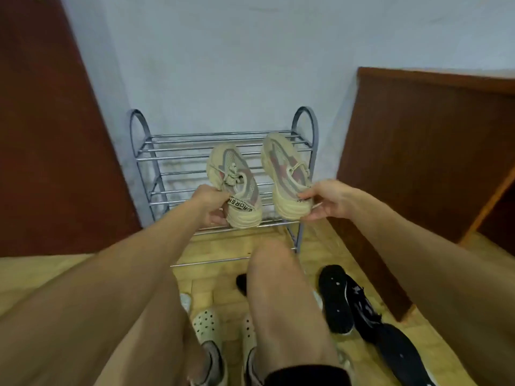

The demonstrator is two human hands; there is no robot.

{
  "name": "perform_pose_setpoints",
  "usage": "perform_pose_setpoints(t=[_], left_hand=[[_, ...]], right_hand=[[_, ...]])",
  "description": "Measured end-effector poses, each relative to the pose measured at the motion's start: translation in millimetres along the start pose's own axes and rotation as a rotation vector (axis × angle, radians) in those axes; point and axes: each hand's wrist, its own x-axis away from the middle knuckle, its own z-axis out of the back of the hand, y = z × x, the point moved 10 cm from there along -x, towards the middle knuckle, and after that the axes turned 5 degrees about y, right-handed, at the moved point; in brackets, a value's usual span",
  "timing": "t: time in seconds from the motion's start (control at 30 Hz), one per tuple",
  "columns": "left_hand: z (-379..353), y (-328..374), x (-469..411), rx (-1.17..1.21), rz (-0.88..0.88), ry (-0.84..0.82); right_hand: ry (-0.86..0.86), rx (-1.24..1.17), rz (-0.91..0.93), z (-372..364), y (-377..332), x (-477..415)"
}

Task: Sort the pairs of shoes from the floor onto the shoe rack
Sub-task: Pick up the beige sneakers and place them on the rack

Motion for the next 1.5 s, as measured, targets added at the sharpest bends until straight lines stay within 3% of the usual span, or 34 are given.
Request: perform_pose_setpoints(t=[0.17,0.37,0.73,1.13,1.5], left_hand=[[65,-23,-19,0.042,0.072,0.111],[108,-90,-48,-0.011,0.218,0.192],[95,-239,-125,-0.237,0.536,0.089],[84,-343,-218,-0.376,0.618,0.151],[100,-359,-333,-0.350,0.426,0.319]], right_hand=[[-0.191,0.136,-0.049,-90,-17,-26],[-0.273,0.304,-0.182,-153,31,-88],[-0.483,0.523,-0.471,-186,167,-187],[-0.415,0.570,-0.600,-203,263,-282],[-0.230,0.371,-0.311,-261,259,-403]])
